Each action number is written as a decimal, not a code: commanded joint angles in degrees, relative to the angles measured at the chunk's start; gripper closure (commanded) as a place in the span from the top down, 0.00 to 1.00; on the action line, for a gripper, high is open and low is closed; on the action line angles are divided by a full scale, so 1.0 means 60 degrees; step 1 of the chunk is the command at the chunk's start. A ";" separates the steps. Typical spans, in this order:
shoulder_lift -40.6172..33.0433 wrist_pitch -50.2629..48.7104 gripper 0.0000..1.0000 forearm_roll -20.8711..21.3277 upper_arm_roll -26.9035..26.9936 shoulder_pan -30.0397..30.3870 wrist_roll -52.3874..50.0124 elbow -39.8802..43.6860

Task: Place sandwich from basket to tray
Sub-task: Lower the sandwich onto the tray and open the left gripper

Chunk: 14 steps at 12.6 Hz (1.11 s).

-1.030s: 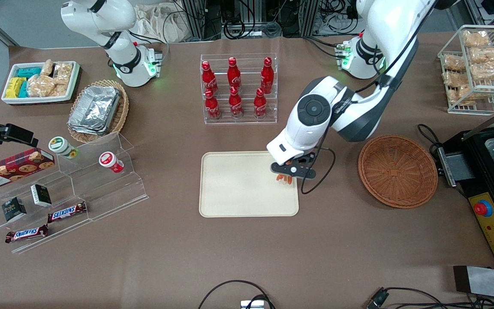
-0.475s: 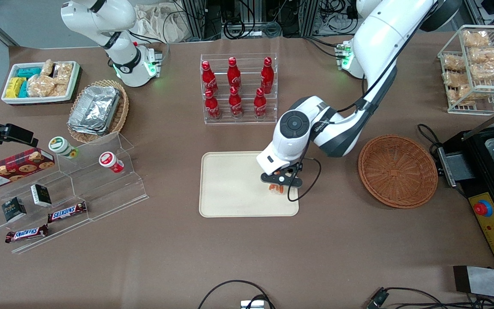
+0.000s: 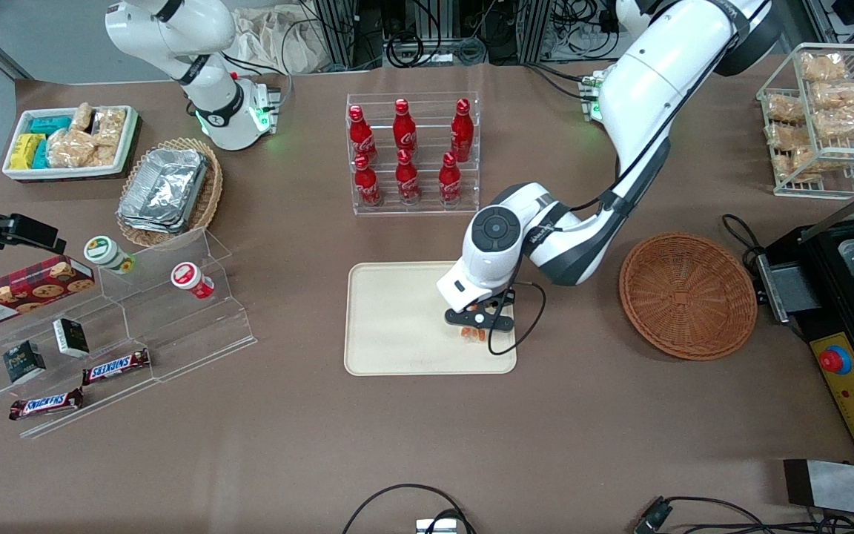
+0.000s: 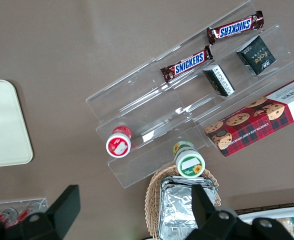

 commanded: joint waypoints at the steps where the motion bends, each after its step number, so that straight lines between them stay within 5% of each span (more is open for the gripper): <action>1: 0.0341 0.0046 0.19 0.0442 0.0074 -0.0197 -0.0552 0.0317; 4: 0.0401 0.0046 0.23 0.0442 0.0074 -0.0285 -0.0742 0.0332; 5: 0.0401 0.0046 0.35 0.0442 0.0074 -0.0285 -0.0757 0.0317; 6: 0.0386 0.0046 0.59 0.0442 0.0089 -0.0285 -0.0859 0.0317; 8: 0.0372 0.0032 0.75 0.0442 0.0089 -0.0285 -0.1123 0.0332; 14: -0.0096 -0.0363 0.85 0.0296 0.0074 0.0007 -0.1138 0.0404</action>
